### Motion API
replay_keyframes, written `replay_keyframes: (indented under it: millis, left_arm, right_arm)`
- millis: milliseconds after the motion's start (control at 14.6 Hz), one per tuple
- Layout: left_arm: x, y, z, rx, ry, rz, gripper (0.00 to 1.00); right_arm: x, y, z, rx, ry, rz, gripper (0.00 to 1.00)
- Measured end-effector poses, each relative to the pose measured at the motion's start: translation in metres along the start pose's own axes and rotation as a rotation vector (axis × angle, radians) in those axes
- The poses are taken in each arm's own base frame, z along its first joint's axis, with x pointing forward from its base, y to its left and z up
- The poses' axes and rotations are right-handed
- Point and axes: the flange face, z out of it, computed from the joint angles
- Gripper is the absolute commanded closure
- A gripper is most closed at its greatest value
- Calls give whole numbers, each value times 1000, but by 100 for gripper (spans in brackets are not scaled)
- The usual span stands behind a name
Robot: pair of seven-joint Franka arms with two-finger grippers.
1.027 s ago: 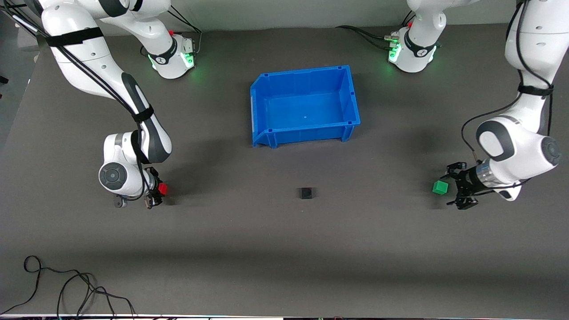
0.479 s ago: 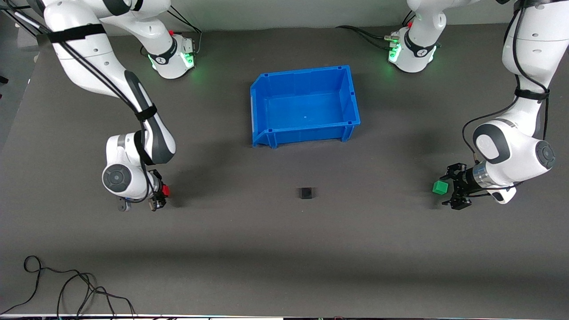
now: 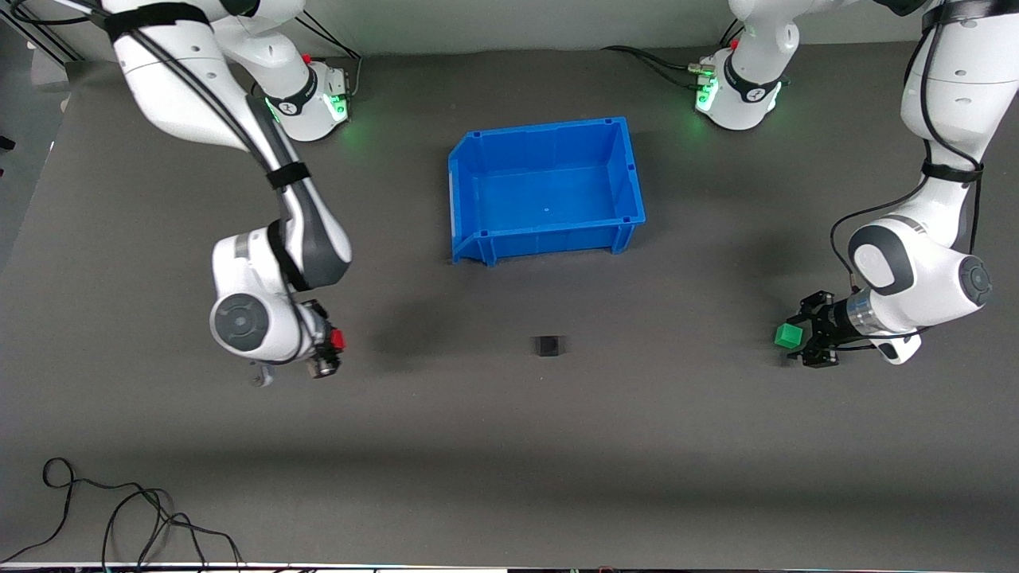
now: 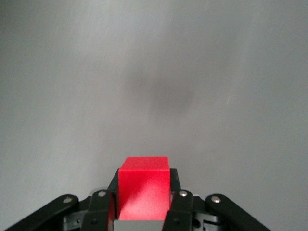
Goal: Attach green and red cubes to black cube
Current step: 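Carry the red cube with the right gripper toward the black cube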
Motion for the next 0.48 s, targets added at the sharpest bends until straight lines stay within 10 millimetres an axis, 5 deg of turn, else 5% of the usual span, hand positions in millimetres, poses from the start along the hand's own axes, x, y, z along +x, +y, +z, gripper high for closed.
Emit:
replay_keyframes:
  millis: [205, 479]
  left_arm:
    - [5, 0, -3, -6, 1, -2, 85]
    - [2, 3, -4, -9, 0, 3, 90]
  right_arm:
    - [-80, -21, -14, 58, -33, 23, 79]
    - [-154, -52, 11, 98, -48, 84, 79]
